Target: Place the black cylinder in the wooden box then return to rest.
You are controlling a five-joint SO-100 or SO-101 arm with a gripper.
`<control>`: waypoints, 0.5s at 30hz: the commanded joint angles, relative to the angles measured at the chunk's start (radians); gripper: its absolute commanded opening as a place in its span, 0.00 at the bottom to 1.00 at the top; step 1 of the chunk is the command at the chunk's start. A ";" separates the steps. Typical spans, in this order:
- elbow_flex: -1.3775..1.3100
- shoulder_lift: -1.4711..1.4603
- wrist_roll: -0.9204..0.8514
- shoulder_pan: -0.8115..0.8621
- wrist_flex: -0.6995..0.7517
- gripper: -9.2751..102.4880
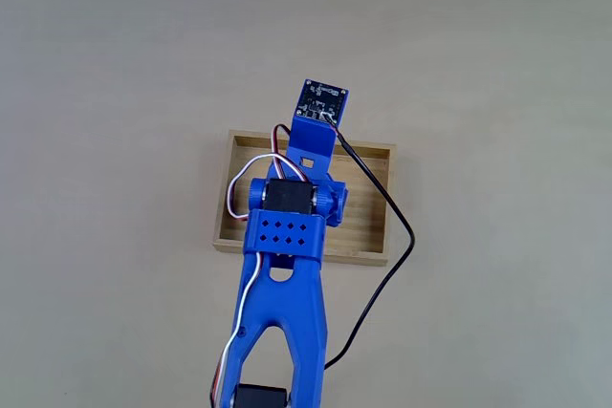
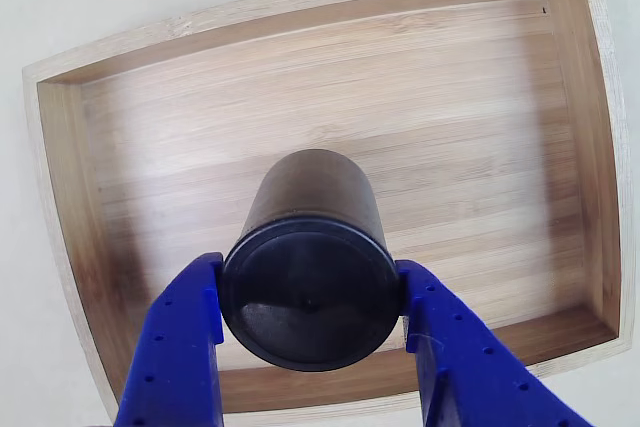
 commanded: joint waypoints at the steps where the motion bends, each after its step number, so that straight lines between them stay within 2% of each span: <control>1: -0.081 -0.011 -0.017 0.014 0.006 0.27; 15: -0.087 -0.009 -0.025 0.011 0.040 0.27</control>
